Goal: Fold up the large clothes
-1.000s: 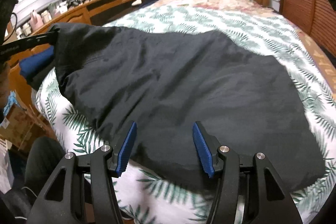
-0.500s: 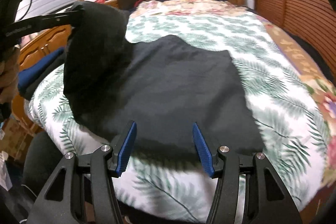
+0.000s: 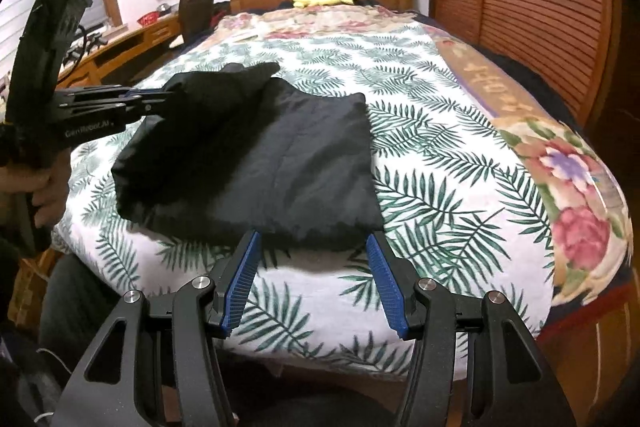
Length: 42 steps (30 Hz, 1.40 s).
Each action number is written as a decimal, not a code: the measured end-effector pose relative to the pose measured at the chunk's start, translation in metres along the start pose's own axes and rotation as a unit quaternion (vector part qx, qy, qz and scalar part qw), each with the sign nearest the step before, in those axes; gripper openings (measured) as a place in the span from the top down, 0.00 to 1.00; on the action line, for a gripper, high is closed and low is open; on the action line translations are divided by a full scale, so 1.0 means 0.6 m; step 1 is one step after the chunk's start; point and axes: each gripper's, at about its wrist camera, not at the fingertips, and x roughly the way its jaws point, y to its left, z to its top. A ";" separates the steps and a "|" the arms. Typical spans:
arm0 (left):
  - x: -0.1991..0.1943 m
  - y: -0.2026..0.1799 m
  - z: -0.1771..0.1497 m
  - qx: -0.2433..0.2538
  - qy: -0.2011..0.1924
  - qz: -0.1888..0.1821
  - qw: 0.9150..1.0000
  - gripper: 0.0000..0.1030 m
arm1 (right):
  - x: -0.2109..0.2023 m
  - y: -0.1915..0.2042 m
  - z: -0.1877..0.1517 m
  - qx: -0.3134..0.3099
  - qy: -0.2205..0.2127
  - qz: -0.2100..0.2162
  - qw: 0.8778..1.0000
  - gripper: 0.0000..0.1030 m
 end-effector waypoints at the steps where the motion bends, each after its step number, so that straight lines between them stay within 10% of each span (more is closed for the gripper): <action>1: -0.009 0.007 0.000 -0.004 -0.003 -0.004 1.000 0.93 | 0.002 0.008 0.003 0.000 -0.002 0.002 1.000 0.45; 28: -0.157 0.179 -0.112 -0.058 -0.027 0.054 0.996 0.83 | 0.086 0.159 0.153 -0.019 -0.034 0.041 0.998 0.33; 42: -0.157 0.213 -0.151 -0.092 -0.012 0.067 0.993 0.83 | 0.186 0.128 0.169 0.042 0.027 0.059 0.997 0.29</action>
